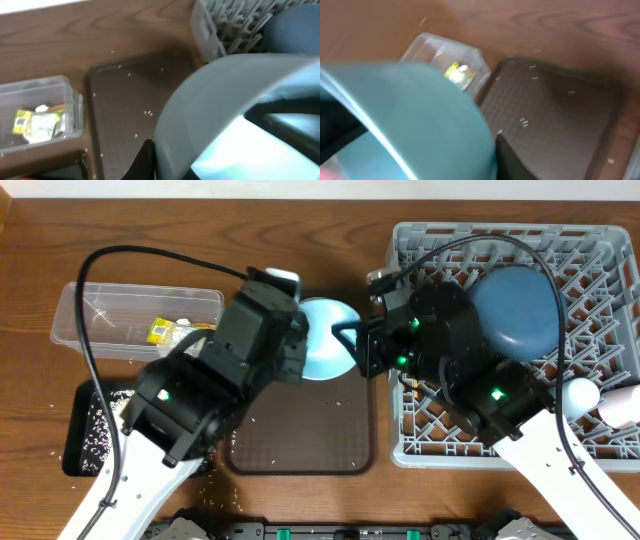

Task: Sort waste into correct bins and load items into the dishwasher rack
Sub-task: 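Carry the emptied bowl right toward the right gripper, then grasp the bowl rim with right gripper and release left gripper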

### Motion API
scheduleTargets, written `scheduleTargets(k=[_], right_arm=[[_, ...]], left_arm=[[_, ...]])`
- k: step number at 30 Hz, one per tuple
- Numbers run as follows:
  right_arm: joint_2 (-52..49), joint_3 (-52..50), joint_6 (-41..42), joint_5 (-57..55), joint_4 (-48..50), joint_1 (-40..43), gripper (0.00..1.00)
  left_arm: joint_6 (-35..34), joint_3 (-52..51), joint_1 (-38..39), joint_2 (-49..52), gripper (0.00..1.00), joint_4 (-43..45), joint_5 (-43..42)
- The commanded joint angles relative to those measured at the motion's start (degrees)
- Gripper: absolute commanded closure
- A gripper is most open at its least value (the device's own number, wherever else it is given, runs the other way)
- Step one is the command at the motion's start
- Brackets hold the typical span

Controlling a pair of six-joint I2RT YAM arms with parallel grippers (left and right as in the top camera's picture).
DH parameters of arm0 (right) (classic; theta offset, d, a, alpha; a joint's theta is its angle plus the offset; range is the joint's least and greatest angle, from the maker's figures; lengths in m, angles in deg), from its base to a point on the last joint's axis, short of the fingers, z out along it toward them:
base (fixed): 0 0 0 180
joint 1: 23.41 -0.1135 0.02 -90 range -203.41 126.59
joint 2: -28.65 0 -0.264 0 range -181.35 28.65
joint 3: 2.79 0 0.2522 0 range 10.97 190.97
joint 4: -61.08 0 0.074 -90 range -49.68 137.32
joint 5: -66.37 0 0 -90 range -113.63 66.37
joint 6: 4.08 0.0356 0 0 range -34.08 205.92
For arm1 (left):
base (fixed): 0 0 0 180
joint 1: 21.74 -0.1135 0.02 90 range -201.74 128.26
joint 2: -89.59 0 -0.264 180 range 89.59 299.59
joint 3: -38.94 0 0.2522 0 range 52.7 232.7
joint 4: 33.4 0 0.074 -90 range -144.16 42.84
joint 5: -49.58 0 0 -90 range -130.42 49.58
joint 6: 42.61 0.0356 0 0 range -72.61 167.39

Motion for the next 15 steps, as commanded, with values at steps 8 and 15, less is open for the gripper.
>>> scheduleTargets(k=[8,15], right_arm=[[-1.75,0.09,1.33,-7.96,-0.07,-1.05,0.99],[-1.70,0.13,4.33,-22.25,-5.62,-1.05,0.99]], left_arm=[[0.22,0.59,3.30,-0.94,0.76,1.68,-3.26],[9.11,0.59,3.30,-1.14,0.18,1.84,-2.67]])
